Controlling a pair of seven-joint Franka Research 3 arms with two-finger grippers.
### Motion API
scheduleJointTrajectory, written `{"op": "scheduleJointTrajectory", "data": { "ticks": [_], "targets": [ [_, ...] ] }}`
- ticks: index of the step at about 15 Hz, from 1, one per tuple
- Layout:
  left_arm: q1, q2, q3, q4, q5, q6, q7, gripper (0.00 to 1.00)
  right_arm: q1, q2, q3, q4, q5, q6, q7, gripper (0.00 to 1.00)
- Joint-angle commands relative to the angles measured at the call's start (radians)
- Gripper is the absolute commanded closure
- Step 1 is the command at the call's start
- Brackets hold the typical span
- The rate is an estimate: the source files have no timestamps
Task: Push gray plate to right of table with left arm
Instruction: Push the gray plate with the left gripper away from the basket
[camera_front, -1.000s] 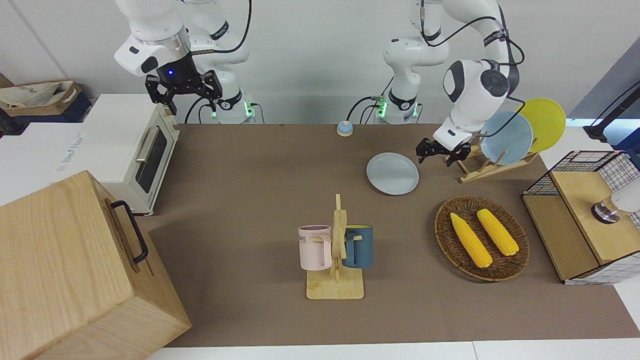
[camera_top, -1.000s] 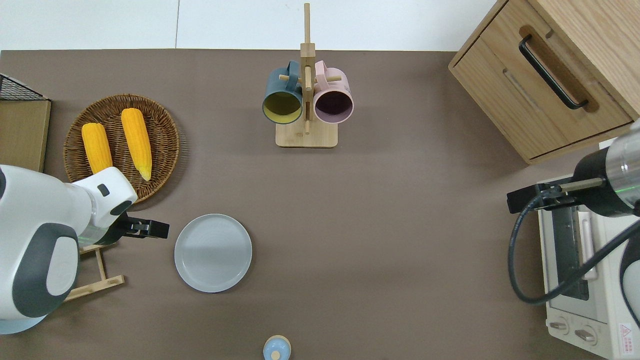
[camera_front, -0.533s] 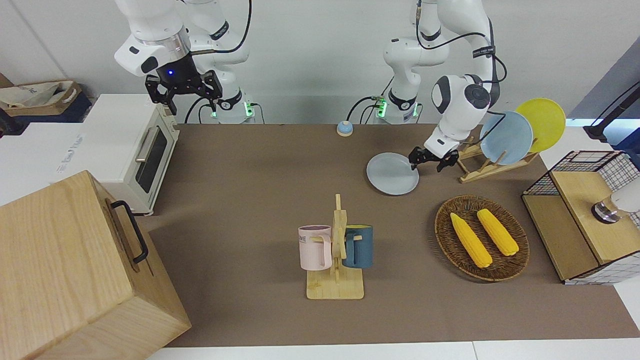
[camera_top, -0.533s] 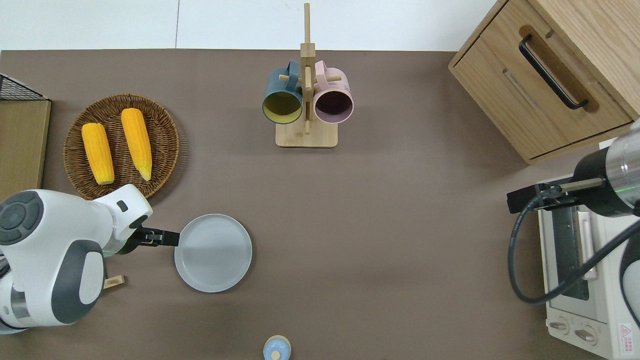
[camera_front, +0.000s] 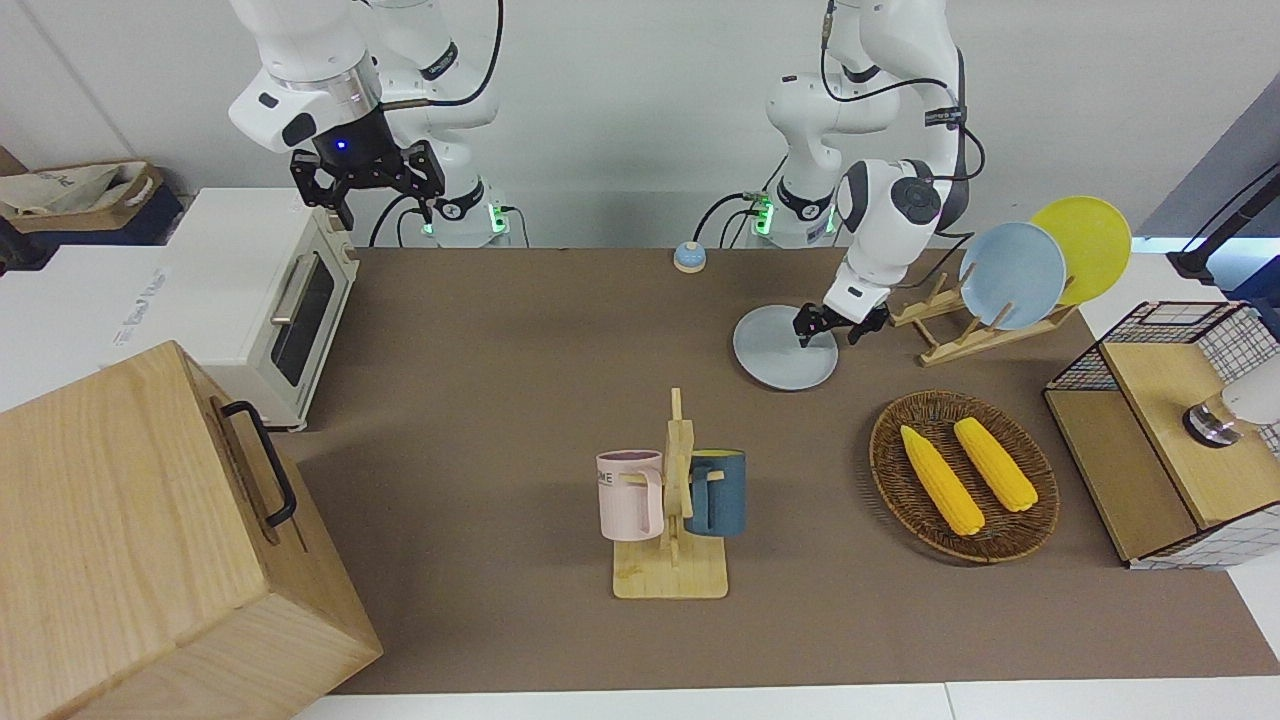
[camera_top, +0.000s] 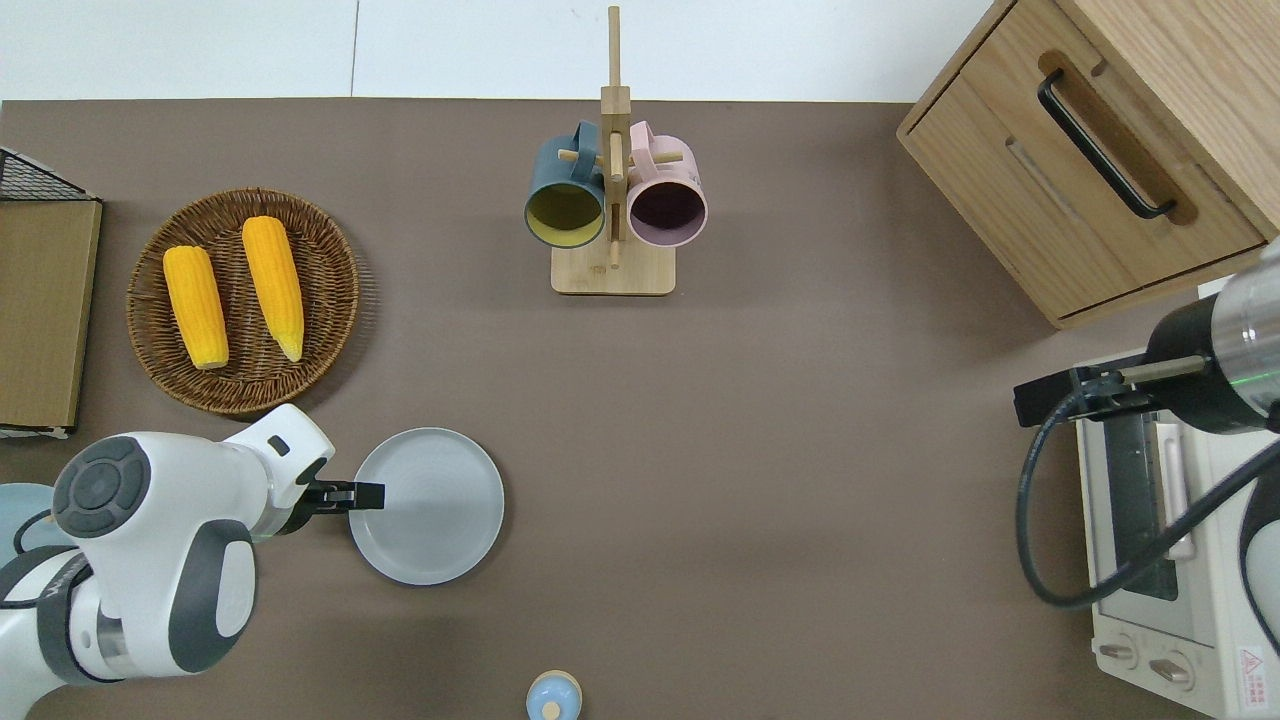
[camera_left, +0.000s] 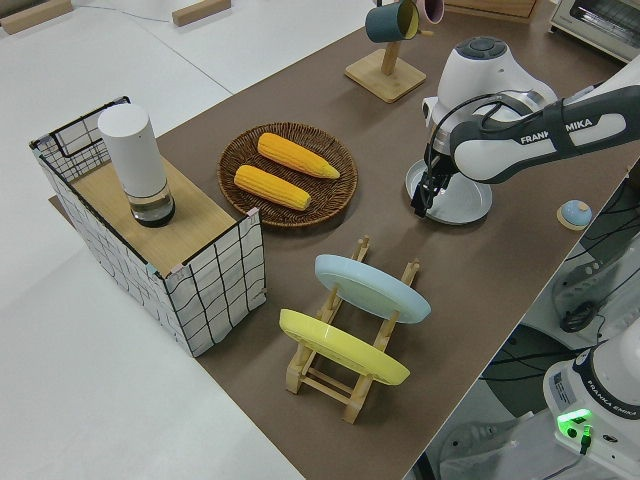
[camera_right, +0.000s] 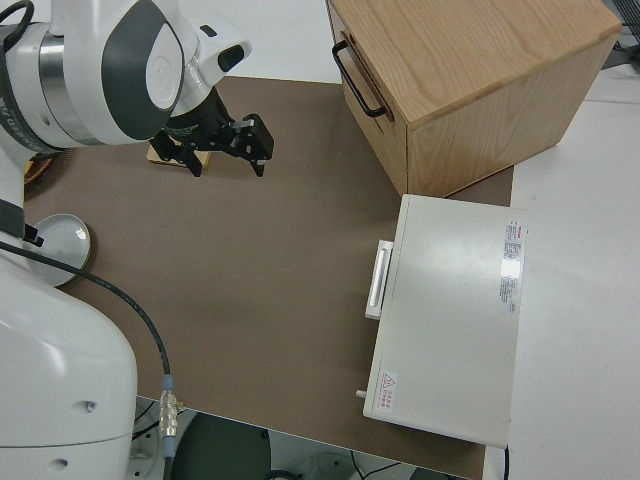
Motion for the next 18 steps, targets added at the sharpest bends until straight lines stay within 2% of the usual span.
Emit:
{"op": "scheduleJointTrajectory", "data": {
  "ticks": [1,3,6,7,9,10,12,13,18],
  "targets": [
    [-0.012,0.011,0.011,-0.026,-0.005,0.049,-0.011,0.01,-0.011,-0.008,0.006,0.001,0.008,-0.012,-0.003,0.017],
    [-0.011,0.011,0.012,-0.030,0.000,0.051,-0.008,0.02,-0.011,-0.008,0.004,-0.001,0.008,-0.012,-0.003,0.017],
    [-0.006,0.013,0.012,-0.031,0.000,0.051,0.003,0.10,-0.011,-0.008,0.006,0.001,0.008,-0.012,-0.003,0.017],
    [-0.006,0.013,0.012,-0.031,0.001,0.051,0.003,0.21,-0.011,-0.008,0.006,-0.001,0.008,-0.012,-0.003,0.017],
    [-0.006,0.011,0.012,-0.031,0.000,0.051,0.001,0.61,-0.011,-0.008,0.004,0.001,0.008,-0.012,-0.003,0.017],
    [-0.006,0.013,0.012,-0.031,0.000,0.051,-0.003,0.76,-0.011,-0.008,0.004,0.001,0.008,-0.012,-0.003,0.017],
    [-0.008,0.019,0.012,-0.031,0.000,0.051,-0.002,0.96,-0.011,-0.008,0.006,-0.001,0.008,-0.012,-0.003,0.017],
    [-0.008,0.022,0.012,-0.031,0.000,0.051,0.000,1.00,-0.011,-0.008,0.004,-0.001,0.008,-0.012,-0.003,0.017],
    [-0.008,0.022,0.012,-0.030,0.000,0.051,0.001,1.00,-0.011,-0.008,0.006,0.001,0.008,-0.012,-0.003,0.017]
  ]
}}
